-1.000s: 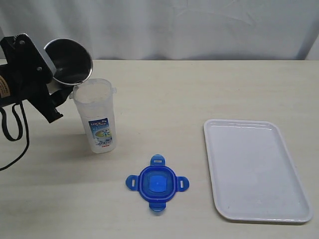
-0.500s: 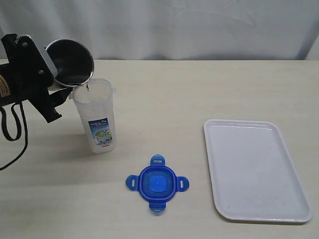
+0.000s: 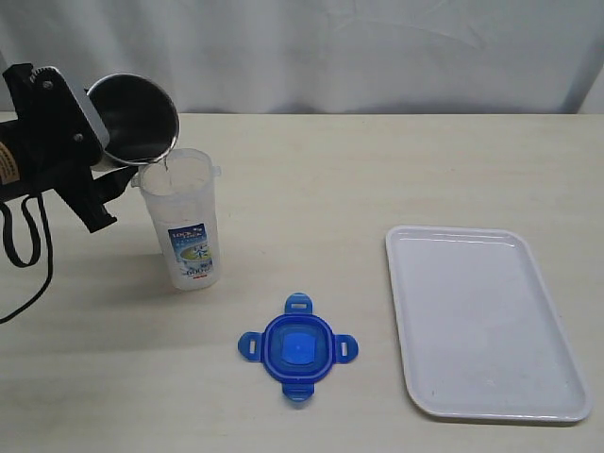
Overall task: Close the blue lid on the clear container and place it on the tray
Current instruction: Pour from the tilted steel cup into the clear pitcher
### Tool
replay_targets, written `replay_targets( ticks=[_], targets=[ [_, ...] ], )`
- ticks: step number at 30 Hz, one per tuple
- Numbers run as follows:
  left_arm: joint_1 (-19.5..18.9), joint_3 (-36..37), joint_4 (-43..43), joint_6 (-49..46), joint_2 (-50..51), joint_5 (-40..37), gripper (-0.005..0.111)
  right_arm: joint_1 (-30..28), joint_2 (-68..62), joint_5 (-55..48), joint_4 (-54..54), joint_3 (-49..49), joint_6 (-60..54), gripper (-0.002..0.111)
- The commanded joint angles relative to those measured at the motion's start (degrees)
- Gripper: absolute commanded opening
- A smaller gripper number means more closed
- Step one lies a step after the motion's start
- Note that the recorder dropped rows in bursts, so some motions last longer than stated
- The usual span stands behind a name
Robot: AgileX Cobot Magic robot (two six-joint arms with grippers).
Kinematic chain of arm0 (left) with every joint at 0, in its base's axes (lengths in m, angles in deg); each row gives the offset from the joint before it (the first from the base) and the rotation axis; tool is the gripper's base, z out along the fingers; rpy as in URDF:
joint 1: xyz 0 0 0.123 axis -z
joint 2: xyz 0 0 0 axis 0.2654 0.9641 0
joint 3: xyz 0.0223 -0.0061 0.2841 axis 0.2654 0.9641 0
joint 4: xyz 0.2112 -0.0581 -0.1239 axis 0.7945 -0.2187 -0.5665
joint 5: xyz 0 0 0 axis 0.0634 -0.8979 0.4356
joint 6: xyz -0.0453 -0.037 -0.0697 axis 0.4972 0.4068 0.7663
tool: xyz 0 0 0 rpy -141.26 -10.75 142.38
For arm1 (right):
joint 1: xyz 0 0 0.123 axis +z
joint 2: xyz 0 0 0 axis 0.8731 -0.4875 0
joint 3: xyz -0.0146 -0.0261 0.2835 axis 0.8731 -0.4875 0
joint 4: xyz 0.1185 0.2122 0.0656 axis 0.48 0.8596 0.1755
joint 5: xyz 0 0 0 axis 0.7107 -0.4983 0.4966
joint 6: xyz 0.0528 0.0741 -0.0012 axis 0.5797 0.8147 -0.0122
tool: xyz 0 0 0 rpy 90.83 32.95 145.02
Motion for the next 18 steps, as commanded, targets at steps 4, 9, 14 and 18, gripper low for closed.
replay_targets(
  ticks=[4, 9, 14, 18],
  targets=[
    [0.16, -0.81, -0.59, -2.12, -0.58, 4.02, 0.000, 0.05, 0.24, 0.18, -0.28, -0.21, -0.01, 0.004],
    [0.16, -0.81, -0.59, -2.92, -0.58, 4.27, 0.000, 0.05, 0.24, 0.18, -0.28, -0.21, -0.01, 0.004],
    [0.16, -0.81, -0.59, -2.92, -0.58, 5.06, 0.000, 0.05, 0.24, 0.18, -0.28, -0.21, -0.01, 0.004],
    [0.16, -0.81, -0.83, -4.43, -0.58, 5.74, 0.000, 0.05, 0.24, 0.18, -0.28, -0.21, -0.01, 0.004]
  ],
)
